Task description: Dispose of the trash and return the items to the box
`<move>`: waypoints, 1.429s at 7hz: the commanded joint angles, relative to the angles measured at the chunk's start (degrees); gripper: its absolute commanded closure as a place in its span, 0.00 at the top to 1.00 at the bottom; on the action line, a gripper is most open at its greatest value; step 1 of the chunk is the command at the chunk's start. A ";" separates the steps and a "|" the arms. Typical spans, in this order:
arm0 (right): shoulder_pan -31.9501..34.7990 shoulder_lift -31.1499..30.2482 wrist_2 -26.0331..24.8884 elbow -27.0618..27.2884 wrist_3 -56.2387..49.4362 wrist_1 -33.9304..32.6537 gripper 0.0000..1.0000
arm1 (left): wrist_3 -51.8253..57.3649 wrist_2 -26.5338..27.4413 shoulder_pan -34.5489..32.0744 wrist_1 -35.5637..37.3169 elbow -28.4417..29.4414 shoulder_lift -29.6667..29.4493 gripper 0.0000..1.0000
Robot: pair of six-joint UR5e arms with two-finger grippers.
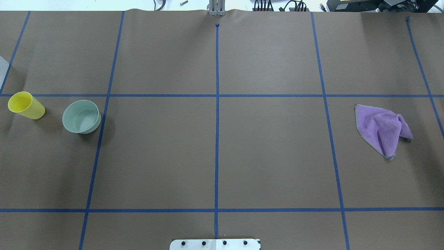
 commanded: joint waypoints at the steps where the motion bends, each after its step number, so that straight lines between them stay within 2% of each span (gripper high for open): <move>1: 0.00 -0.29 0.00 0.01 -0.01 0.01 1.00 | 0.30 -0.04 0.01 -0.08 -0.05 0.11 0.98; 10: 0.00 -0.20 -0.18 -0.25 -0.01 0.01 1.00 | 0.39 0.05 0.10 -0.86 -0.83 -0.50 0.98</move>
